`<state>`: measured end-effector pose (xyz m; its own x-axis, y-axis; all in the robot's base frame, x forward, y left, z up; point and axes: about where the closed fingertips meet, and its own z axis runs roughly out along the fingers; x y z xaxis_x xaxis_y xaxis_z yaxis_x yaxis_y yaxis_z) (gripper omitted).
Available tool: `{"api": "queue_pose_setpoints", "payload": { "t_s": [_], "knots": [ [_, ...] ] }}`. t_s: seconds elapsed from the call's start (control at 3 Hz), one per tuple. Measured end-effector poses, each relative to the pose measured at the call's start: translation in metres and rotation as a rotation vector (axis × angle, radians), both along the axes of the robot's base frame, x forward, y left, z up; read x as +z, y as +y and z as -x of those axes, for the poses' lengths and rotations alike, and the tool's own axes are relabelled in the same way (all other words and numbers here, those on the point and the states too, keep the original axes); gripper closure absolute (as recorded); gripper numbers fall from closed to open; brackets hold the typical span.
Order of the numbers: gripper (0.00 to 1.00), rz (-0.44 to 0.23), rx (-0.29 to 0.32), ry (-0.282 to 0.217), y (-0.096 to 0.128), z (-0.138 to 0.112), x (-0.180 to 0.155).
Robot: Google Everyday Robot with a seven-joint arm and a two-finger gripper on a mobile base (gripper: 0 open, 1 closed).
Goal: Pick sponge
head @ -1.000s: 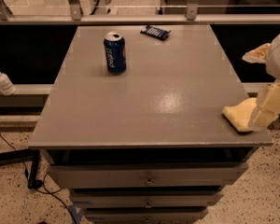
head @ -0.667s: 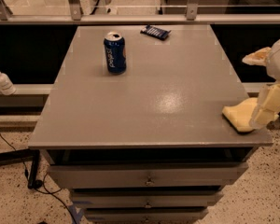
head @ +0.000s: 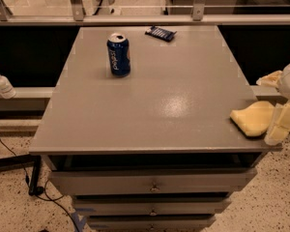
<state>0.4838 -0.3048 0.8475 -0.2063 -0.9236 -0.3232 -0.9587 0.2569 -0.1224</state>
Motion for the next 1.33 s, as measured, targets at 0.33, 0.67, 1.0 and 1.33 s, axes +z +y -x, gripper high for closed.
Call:
{"api": "queue_pose_setpoints", "payload": {
  "t_s": [0.33,0.67,1.0,1.33],
  "knots": [
    [0.00,-0.010,-0.019,0.039,-0.012,0.005,-0.021],
    [0.17,-0.021,-0.026,0.058,-0.013,0.005,-0.032],
    [0.41,-0.026,-0.024,0.059,-0.011,0.000,-0.033],
    [0.64,-0.026,-0.024,0.058,-0.011,-0.001,-0.028]
  ]
}}
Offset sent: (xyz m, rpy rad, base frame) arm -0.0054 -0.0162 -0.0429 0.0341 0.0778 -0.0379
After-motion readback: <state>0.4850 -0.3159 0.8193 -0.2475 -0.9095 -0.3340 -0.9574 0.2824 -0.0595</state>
